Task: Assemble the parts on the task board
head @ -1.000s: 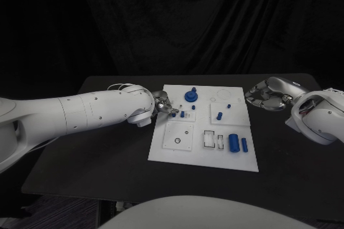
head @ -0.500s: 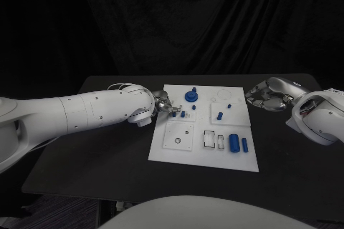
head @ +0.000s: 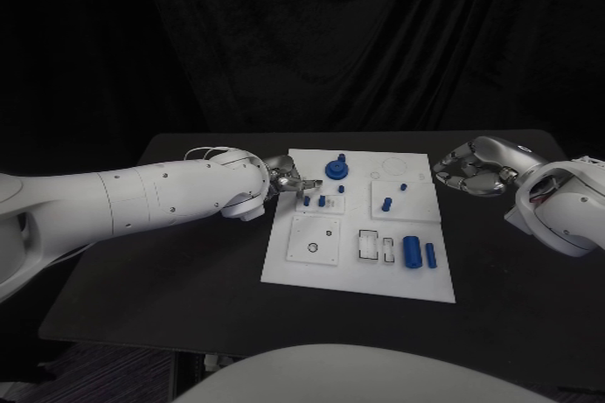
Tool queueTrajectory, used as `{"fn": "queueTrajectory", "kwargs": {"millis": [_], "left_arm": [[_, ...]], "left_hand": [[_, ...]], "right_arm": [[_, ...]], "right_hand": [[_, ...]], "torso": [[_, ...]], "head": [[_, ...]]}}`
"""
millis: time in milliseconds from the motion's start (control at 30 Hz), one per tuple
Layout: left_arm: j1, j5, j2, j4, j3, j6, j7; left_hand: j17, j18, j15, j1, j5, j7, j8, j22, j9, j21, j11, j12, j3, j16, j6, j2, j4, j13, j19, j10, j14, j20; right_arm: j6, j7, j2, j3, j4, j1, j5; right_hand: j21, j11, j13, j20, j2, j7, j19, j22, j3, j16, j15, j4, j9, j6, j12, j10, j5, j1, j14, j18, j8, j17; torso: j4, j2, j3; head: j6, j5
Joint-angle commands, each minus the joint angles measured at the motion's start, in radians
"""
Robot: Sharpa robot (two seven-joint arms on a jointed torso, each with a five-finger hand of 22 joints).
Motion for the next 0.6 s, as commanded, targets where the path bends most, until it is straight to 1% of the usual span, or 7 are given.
{"fn": "queueTrajectory", "kwargs": {"millis": [33,300,467,500,533,567,600], "left_arm": [[-0.001,-0.078,-0.007,0.006,0.001,-0.143,0.169],[-0.001,-0.095,-0.028,0.003,0.001,-0.326,0.398],[-0.001,-0.097,-0.031,-0.007,0.001,-0.354,0.537],[-0.001,-0.097,-0.029,-0.011,0.001,-0.344,0.566],[-0.001,-0.097,-0.026,-0.017,0.001,-0.332,0.595],[-0.001,-0.098,-0.022,-0.023,0.001,-0.321,0.622],[-0.001,-0.101,-0.019,-0.028,0.001,-0.314,0.635]], "left_hand": [[0.263,0.007,-0.004,0.011,-0.001,-0.002,0.012,0.194,0.015,0.007,-0.005,0.003,-0.018,0.003,-0.017,0.009,-0.001,0.263,0.009,0.102,0.102,-0.003],[0.263,0.009,0.0,0.164,0.0,-0.002,0.05,0.192,0.056,0.001,-0.003,0.003,-0.066,0.003,-0.051,0.028,-0.002,0.263,-0.002,0.102,0.102,0.0],[0.263,0.023,0.021,0.351,0.001,0.022,0.033,0.171,0.057,-0.067,0.022,-0.09,-0.051,0.003,-0.143,0.029,-0.015,0.212,-0.064,0.007,0.102,0.013],[0.246,0.033,0.042,0.441,0.004,0.049,-0.022,0.151,0.013,-0.137,0.042,-0.181,-0.027,-0.011,-0.216,0.024,-0.03,0.167,-0.13,-0.098,0.082,0.028],[0.191,0.04,0.058,0.533,0.217,0.065,-0.055,0.133,-0.025,-0.199,0.06,-0.314,0.028,-0.055,-0.245,0.002,-0.036,0.107,-0.205,-0.269,0.005,0.04],[0.154,0.044,0.076,0.589,0.194,0.075,-0.058,0.121,-0.039,-0.241,0.073,-0.425,0.063,-0.087,-0.256,-0.011,-0.042,0.056,-0.265,-0.407,-0.065,0.048],[0.126,0.049,0.081,0.631,0.188,0.078,-0.064,0.114,-0.045,-0.266,0.077,-0.567,0.089,-0.111,-0.272,-0.021,-0.06,-0.014,-0.297,-0.573,-0.117,0.049]], "right_arm": [[-0.003,-0.015,-0.004,0.001,0.003,-0.002,-0.002],[-0.004,-0.013,-0.009,0.001,0.004,-0.002,-0.002],[-0.008,-0.011,-0.011,0.001,0.003,-0.002,-0.002],[-0.009,-0.01,-0.012,0.001,0.003,-0.002,-0.002],[-0.01,-0.009,-0.012,0.001,0.003,-0.002,-0.002],[-0.011,-0.008,-0.012,0.001,0.003,-0.002,-0.002],[-0.012,-0.006,-0.012,0.001,0.003,-0.002,-0.002]], "right_hand": [[-0.002,0.0,0.086,0.005,0.001,0.003,0.016,0.209,-0.002,0.003,0.007,-0.008,-0.002,0.005,-0.004,-0.005,0.004,0.008,0.107,0.017,-0.007,0.263],[-0.002,0.0,0.086,0.005,0.001,0.003,0.016,0.209,-0.002,0.003,0.007,-0.008,-0.002,0.005,-0.004,-0.005,0.004,0.008,0.107,0.017,-0.007,0.263],[-0.002,0.0,0.086,0.005,0.001,0.003,0.016,0.209,-0.002,0.003,0.007,-0.008,-0.003,0.005,-0.004,-0.005,0.004,0.007,0.107,0.017,-0.007,0.263],[-0.002,0.0,0.086,0.005,0.001,0.003,0.016,0.209,-0.002,0.003,0.007,-0.008,-0.003,0.005,-0.004,-0.005,0.004,0.007,0.107,0.017,-0.007,0.263],[-0.002,0.0,0.086,0.005,0.001,0.003,0.016,0.209,-0.002,0.003,0.007,-0.008,-0.003,0.005,-0.004,-0.005,0.004,0.007,0.107,0.017,-0.007,0.263],[-0.002,0.0,0.086,0.005,0.001,0.003,0.016,0.209,-0.002,0.003,0.007,-0.008,-0.003,0.005,-0.004,-0.005,0.004,0.007,0.107,0.017,-0.007,0.263],[-0.002,0.0,0.086,0.005,0.001,0.003,0.016,0.209,-0.002,0.003,0.007,-0.008,-0.003,0.005,-0.004,-0.005,0.004,0.007,0.107,0.017,-0.007,0.263]], "torso": [[-0.0003,0.0,0.0001],[-0.0009,0.001,-0.0005],[-0.0008,0.001,-0.0013],[-0.0009,0.001,-0.0013],[-0.0012,0.001,-0.001],[-0.0012,0.001,-0.0011],[-0.0013,0.001,-0.0011]], "head": [[0.0,-0.002],[0.0,-0.005],[0.0,-0.007],[0.0,-0.006],[0.0,-0.006],[0.0,-0.007],[0.0,-0.006]]}}
